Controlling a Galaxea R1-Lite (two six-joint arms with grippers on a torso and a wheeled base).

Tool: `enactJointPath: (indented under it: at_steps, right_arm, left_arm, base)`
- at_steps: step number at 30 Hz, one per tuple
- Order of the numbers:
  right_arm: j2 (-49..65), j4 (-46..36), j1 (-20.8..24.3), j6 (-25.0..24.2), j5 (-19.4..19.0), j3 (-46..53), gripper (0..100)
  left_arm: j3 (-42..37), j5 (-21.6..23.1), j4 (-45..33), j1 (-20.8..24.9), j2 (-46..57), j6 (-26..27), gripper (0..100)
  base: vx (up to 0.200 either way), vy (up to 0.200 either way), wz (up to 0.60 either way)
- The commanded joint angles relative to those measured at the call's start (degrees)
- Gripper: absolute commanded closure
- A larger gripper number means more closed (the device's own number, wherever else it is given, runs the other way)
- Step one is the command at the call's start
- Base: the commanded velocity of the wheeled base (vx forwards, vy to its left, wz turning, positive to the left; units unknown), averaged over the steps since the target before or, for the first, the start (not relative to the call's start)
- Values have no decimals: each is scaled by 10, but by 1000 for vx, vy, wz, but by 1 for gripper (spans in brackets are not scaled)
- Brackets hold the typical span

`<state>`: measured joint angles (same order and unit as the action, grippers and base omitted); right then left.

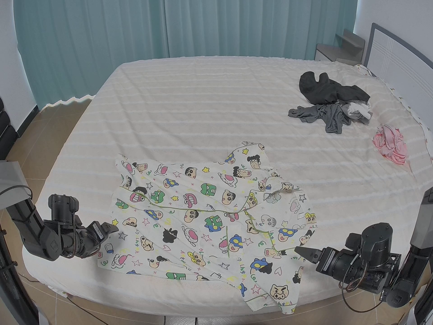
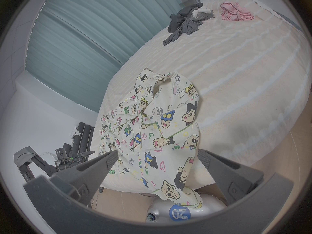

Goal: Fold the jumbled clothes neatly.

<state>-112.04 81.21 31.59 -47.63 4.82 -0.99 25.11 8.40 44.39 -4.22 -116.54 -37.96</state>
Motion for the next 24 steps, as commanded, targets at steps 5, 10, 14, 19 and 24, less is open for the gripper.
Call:
enactJointPath:
  at_steps: [5, 10, 14, 19, 24]
  right_arm:
    - [13, 1, 2, -1, 0, 10, 0]
    - [13, 1, 3, -2, 0, 10, 0]
    - [14, 1, 3, -1, 0, 10, 0]
    - [16, 0, 3, -1, 0, 10, 0]
    - [16, 0, 4, -1, 0, 10, 0]
  left_arm:
    - [10, 24, 0, -2, -8, 48, 0]
    - [14, 49, 0, -12, -19, 86, 0]
    - [20, 51, 0, -25, -36, 121, 0]
    - [13, 77, -4, -30, -33, 122, 0]
    - [17, 98, -2, -32, -34, 121, 0]
  base:
    - [0, 0, 0]
    - [0, 0, 0]
    - [0, 0, 0]
    - [0, 0, 0]
    - [0, 0, 0]
